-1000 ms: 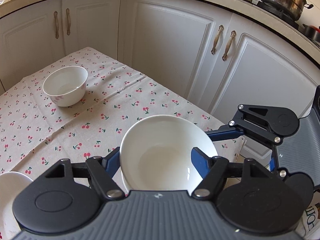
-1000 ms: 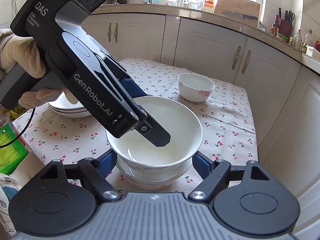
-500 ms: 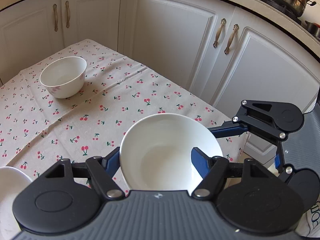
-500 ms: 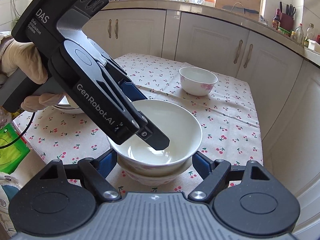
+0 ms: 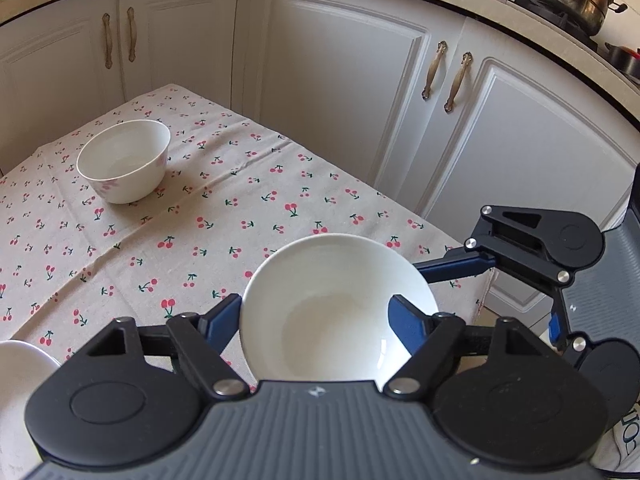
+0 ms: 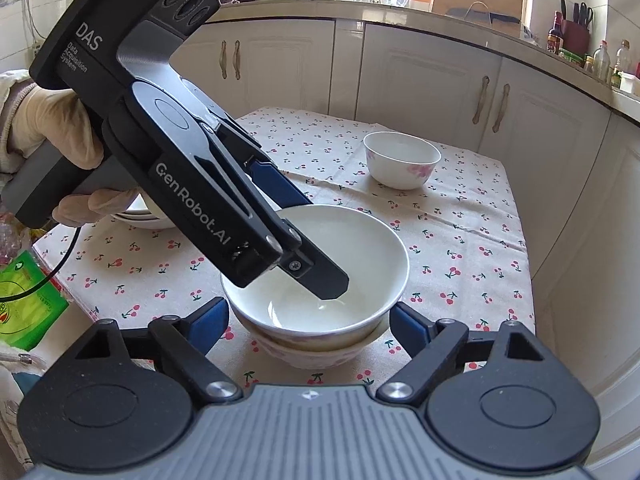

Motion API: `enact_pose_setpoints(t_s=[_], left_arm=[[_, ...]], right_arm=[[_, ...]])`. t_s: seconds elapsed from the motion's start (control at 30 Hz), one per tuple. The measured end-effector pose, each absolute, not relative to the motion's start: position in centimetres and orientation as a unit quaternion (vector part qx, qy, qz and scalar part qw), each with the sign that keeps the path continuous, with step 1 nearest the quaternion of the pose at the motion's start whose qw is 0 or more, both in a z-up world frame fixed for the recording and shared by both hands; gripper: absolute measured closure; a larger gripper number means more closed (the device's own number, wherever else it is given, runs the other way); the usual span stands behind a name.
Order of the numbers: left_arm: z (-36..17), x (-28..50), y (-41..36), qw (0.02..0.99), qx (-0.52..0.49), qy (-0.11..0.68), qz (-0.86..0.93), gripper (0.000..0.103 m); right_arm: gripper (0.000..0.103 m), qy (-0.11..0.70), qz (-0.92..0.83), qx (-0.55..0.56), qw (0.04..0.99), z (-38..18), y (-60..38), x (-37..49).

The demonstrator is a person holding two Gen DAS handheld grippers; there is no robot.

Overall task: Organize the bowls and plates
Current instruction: 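Lower the held bowl into the placed bowl with the left tool, then open the left tool and withdraw it from the bowl stack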

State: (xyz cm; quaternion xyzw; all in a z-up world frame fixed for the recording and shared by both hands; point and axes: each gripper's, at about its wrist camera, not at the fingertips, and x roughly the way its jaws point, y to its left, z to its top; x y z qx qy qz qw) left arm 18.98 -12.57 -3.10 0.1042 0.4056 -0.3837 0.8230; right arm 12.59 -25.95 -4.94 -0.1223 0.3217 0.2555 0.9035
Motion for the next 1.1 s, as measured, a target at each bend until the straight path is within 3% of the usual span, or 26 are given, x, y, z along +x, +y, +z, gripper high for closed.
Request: enact_pose_setpoints(t_s=[0.23, 0.37, 0.7, 1.1], left_arm=[[-1.5, 19.2, -11.2, 0.842, 0.100, 0.381, -0.368, 0.014], [-0.9, 19.9, -9.9, 0.860, 0.087, 0.367, -0.345, 0.010], [-1.6, 22.7, -9.7, 0.907, 0.103, 0.322, -0.250, 0.010], [-3.2, 29.9, -10.0, 0.924, 0.049, 0.328, -0.191, 0.010]], right_arm=[[0.002, 0.293, 0.265, -0.133, 0.909, -3.5, -26.0, 11.9], [0.001, 0.276, 0.274, -0.142, 0.910, -2.3, -26.2, 12.0], [0.001, 0.265, 0.281, -0.145, 0.911, 0.0, -28.0, 17.1], [0.001, 0.285, 0.316, -0.133, 0.895, 1.1, -30.9, 28.4]])
